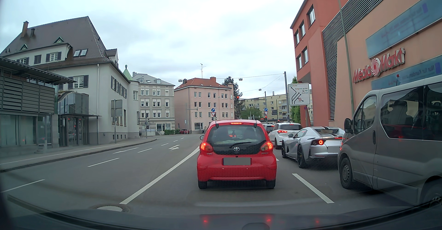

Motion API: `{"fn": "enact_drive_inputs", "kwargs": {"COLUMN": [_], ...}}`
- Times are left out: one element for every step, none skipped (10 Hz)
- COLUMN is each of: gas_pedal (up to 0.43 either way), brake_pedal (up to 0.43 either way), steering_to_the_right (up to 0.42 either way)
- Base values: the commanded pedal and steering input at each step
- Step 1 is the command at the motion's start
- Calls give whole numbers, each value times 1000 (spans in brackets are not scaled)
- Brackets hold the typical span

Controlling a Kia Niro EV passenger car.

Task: Follow the waypoints while adhering to traffic rules and regulations

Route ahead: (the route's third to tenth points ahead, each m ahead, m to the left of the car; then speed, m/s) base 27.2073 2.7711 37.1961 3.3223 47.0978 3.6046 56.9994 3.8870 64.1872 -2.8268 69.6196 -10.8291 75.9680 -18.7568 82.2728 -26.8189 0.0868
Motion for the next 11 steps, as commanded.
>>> {"fn": "enact_drive_inputs", "kwargs": {"gas_pedal": [0, 0, 0, 0, 0, 0, 0, 0, 0, 0, 0], "brake_pedal": [0, 12, 37, 67, 91, 110, 128, 134, 146, 152, 152], "steering_to_the_right": [7, 7, 7, 7, 7, 7, 6, 6, 7, 7, 7]}}
